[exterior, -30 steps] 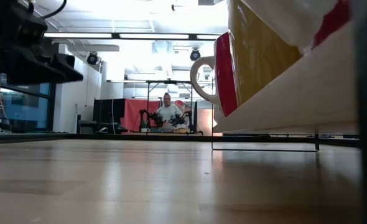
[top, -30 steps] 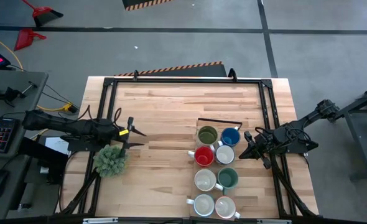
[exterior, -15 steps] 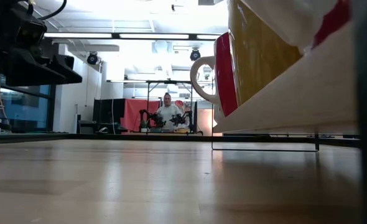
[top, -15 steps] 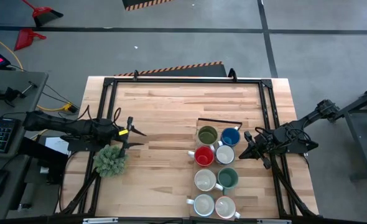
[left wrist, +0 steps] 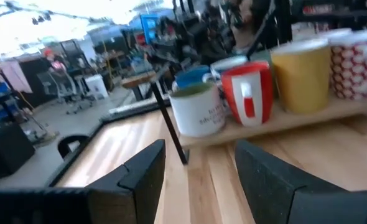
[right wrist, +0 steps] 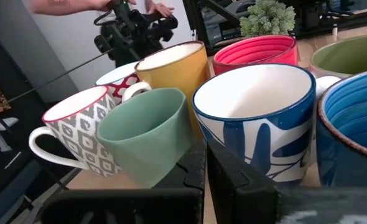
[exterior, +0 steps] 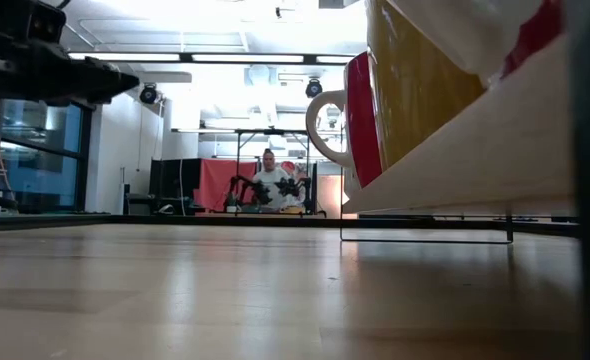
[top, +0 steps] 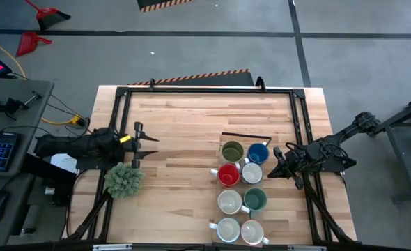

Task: Place coffee mugs
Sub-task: Return to Home Position

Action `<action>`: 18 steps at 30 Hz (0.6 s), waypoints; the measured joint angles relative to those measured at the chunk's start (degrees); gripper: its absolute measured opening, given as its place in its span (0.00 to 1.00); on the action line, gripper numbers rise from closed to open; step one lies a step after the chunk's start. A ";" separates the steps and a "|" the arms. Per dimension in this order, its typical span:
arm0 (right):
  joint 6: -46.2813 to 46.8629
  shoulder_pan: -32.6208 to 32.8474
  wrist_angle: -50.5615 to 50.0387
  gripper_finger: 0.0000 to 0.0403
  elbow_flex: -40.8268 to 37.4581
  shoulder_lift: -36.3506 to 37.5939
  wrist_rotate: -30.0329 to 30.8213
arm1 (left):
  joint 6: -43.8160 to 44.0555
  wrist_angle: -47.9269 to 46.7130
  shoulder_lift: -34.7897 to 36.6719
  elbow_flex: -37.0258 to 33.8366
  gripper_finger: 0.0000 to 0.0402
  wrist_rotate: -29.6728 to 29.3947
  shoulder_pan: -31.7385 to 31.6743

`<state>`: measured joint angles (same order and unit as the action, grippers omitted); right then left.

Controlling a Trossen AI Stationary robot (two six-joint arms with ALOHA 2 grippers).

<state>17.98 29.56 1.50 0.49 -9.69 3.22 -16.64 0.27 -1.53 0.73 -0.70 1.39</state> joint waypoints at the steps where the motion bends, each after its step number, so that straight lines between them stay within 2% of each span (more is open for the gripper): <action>1: 0.00 0.01 -0.01 0.00 0.00 0.00 0.00 | 0.00 0.09 1.02 0.00 0.46 -0.01 -0.13; 6: 0.00 0.01 0.00 0.00 0.00 0.00 0.00 | 0.01 2.30 1.00 0.00 0.46 -0.01 -0.31; 18: 0.00 -0.02 -0.02 0.00 0.00 -0.07 0.00 | 0.02 0.33 0.32 0.00 0.46 -0.01 -0.30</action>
<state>17.98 29.54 1.48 0.49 -9.76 3.22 -16.63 0.60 -1.21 0.73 -0.71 1.09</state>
